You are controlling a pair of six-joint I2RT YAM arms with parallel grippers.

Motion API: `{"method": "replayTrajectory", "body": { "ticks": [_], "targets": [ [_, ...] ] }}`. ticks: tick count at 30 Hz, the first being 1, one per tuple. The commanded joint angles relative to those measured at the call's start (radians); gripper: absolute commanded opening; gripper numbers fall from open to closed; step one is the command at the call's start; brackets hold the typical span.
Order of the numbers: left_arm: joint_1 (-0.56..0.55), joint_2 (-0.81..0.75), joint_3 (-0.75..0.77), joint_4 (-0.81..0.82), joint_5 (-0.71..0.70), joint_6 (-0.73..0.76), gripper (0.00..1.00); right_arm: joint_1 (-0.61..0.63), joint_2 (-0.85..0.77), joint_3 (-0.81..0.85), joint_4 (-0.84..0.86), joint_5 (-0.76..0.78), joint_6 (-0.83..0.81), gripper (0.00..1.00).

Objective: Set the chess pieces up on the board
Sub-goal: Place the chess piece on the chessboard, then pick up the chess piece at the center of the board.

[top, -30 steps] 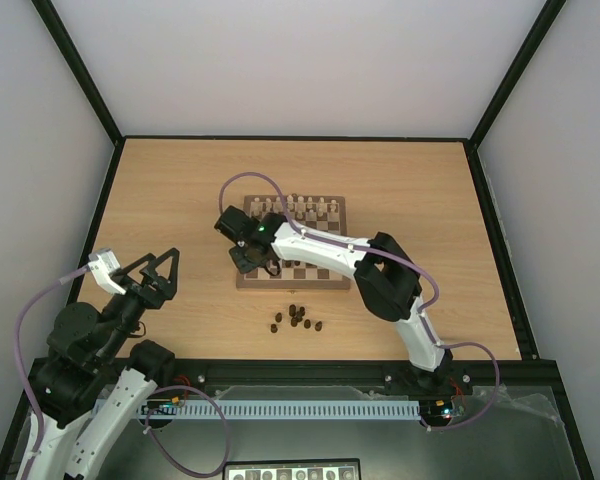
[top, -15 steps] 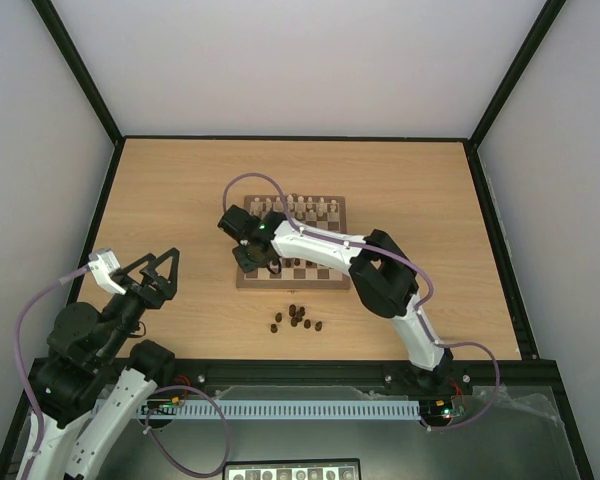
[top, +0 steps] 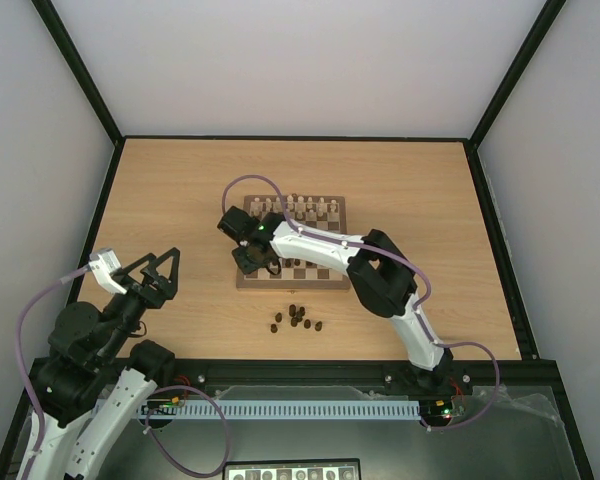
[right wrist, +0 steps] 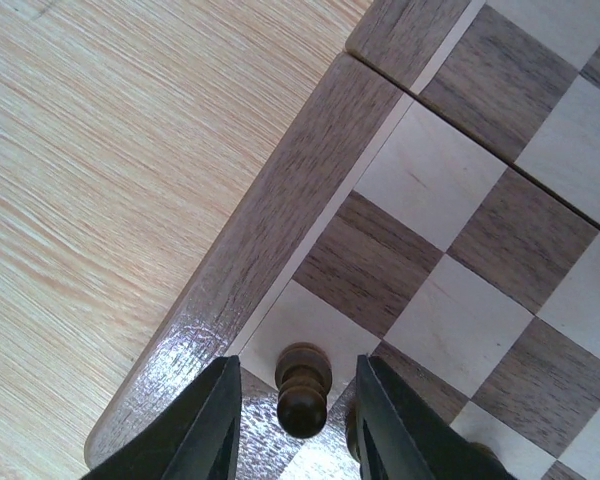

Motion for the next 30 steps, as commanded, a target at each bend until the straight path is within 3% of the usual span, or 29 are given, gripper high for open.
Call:
{"method": "replayTrajectory", "body": {
  "ticks": [1,6,12,21,26,30],
  "targets": [
    [-0.003,0.009,-0.002,0.034,0.008,0.006,0.99,-0.002,-0.071,-0.010,-0.032,0.007,-0.003,0.35],
    [-0.003,0.056,0.005,0.051,0.059,0.026,1.00,0.001,-0.241,-0.084,-0.024,0.033,0.011,0.49],
    [-0.003,0.213,-0.022,0.095,0.203,0.062,0.99,0.001,-0.553,-0.362,0.002,0.052,0.056,0.70],
    [-0.013,0.330,-0.119,0.143,0.269,0.056,1.00,0.001,-0.849,-0.692,0.002,0.069,0.147,0.72],
    [-0.036,0.369,-0.199,0.235,0.270,0.016,1.00,0.001,-0.918,-0.784,0.018,0.060,0.173,0.72],
    [-0.110,0.455,-0.232,0.294,0.172,0.000,1.00,0.002,-0.925,-0.824,0.037,0.045,0.172,0.67]
  ]
}}
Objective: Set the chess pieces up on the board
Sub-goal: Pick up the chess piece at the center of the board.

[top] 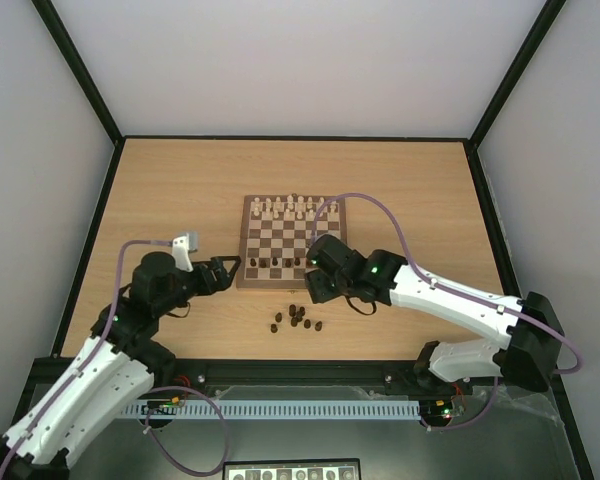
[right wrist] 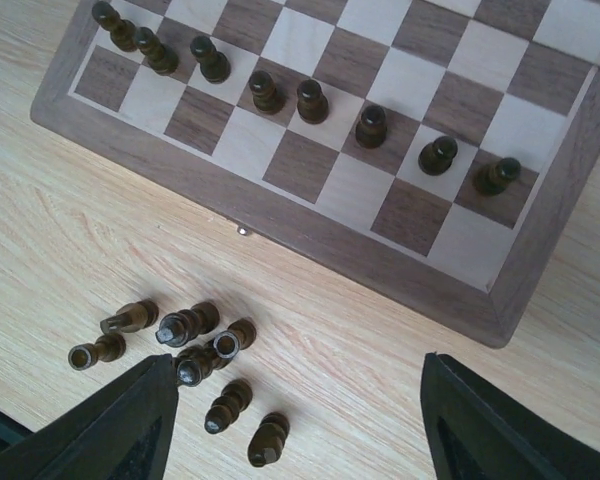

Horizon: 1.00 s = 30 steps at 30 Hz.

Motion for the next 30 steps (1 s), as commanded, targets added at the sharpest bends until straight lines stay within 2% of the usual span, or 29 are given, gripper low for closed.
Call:
{"method": "replayTrajectory", "body": {
  "ticks": [1,6,9,13,21,30],
  "targets": [
    [-0.081,0.081,-0.028,0.092,-0.099,-0.030,1.00,0.003,-0.014,-0.039,0.011,-0.006,0.018,0.65],
    [-0.205,0.112,-0.053,0.101,-0.279,-0.071,0.99,0.025,0.012,-0.040,0.031,-0.022,0.006,0.48],
    [-0.239,0.110,-0.075,0.094,-0.339,-0.101,0.99,0.053,0.046,-0.016,0.035,-0.025,0.001,0.42],
    [-0.273,0.105,-0.086,0.078,-0.388,-0.125,0.99,0.104,0.095,0.025,0.015,0.011,0.005,0.41],
    [-0.282,0.117,-0.111,0.075,-0.449,-0.123,1.00,0.108,0.156,0.016,0.066,-0.022,-0.036,0.42],
    [-0.282,0.136,-0.120,0.110,-0.430,-0.121,1.00,0.147,0.224,0.020,0.078,-0.037,-0.037,0.42]
  ]
}}
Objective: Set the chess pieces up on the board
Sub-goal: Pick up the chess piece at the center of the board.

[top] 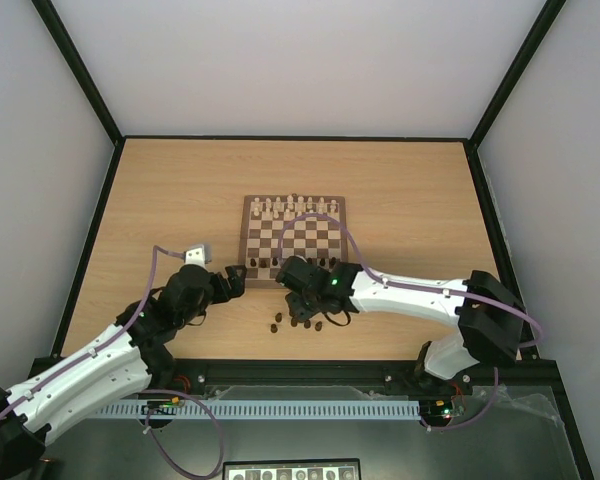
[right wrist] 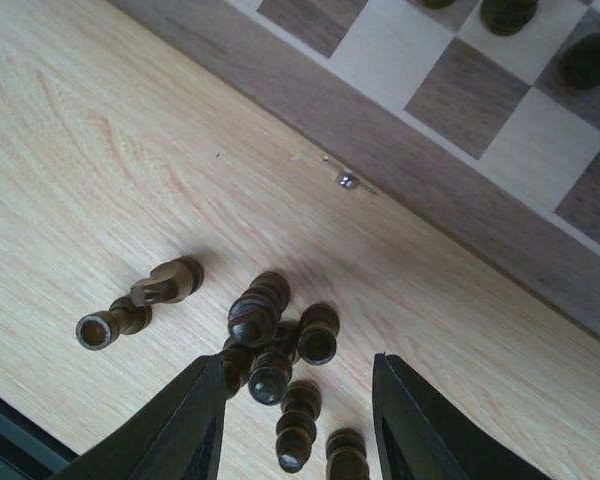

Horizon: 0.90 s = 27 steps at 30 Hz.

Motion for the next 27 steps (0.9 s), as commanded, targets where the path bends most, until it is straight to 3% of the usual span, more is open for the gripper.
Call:
{"method": "replayTrajectory", "body": {
  "ticks": [1,27],
  "targets": [
    [-0.005,0.000,-0.009,0.037,-0.011,-0.002,1.00,0.025,0.010,0.023,-0.019,-0.009,-0.010,0.42],
    [-0.006,0.002,0.001,0.036,-0.006,-0.006,1.00,0.036,0.112,0.073,-0.006,-0.012,-0.040,0.37]
  ]
}}
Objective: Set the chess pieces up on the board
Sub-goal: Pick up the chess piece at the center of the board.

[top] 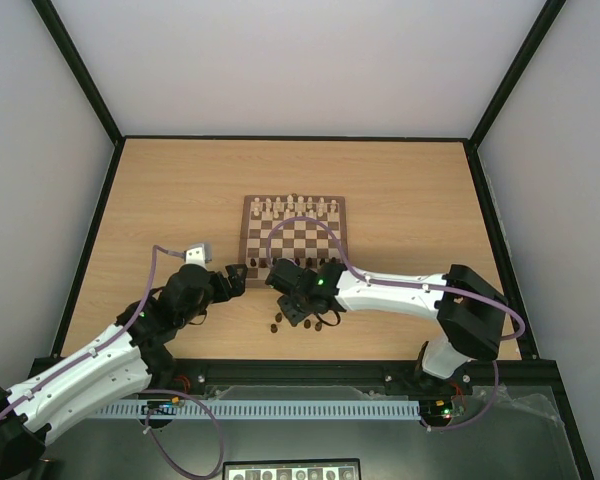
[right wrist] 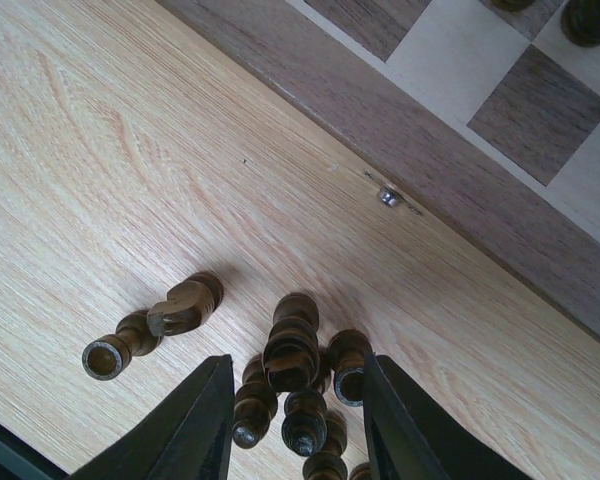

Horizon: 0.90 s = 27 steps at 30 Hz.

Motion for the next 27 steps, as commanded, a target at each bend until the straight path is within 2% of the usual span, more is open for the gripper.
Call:
{"method": "replayTrajectory", "body": {
  "ticks": [1,18,27],
  "targets": [
    [-0.006,-0.001,0.006,0.013,-0.007,-0.005,1.00,0.009,0.014,0.023,-0.014,-0.006,-0.016,0.36],
    [-0.007,0.001,0.013,0.008,-0.010,-0.008,0.99,0.009,0.038,0.024,-0.009,-0.010,-0.025,0.33],
    [-0.007,0.014,0.019,0.015,-0.010,-0.005,1.00,0.008,0.054,0.032,-0.012,-0.010,-0.032,0.26]
  ]
}}
